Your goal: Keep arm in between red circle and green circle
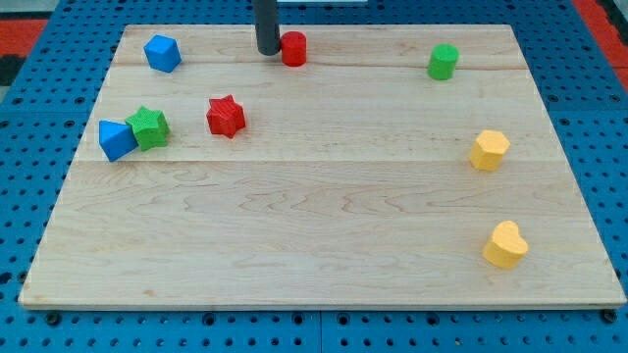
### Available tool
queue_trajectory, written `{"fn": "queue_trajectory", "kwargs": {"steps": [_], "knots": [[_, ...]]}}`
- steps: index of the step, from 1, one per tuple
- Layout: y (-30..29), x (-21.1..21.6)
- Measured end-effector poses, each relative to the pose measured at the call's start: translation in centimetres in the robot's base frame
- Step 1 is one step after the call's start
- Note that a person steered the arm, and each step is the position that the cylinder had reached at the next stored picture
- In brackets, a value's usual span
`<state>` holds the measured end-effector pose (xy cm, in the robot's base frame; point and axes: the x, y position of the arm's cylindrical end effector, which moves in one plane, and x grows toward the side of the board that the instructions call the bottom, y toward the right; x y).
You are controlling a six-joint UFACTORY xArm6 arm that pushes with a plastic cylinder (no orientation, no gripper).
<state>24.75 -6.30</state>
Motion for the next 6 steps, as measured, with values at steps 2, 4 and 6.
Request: {"fn": "queue_trajectory", "kwargs": {"steps": [2,4,6], "knots": [[0.5,0.1],[0.8,5.1],[7.7,3.3]]}}
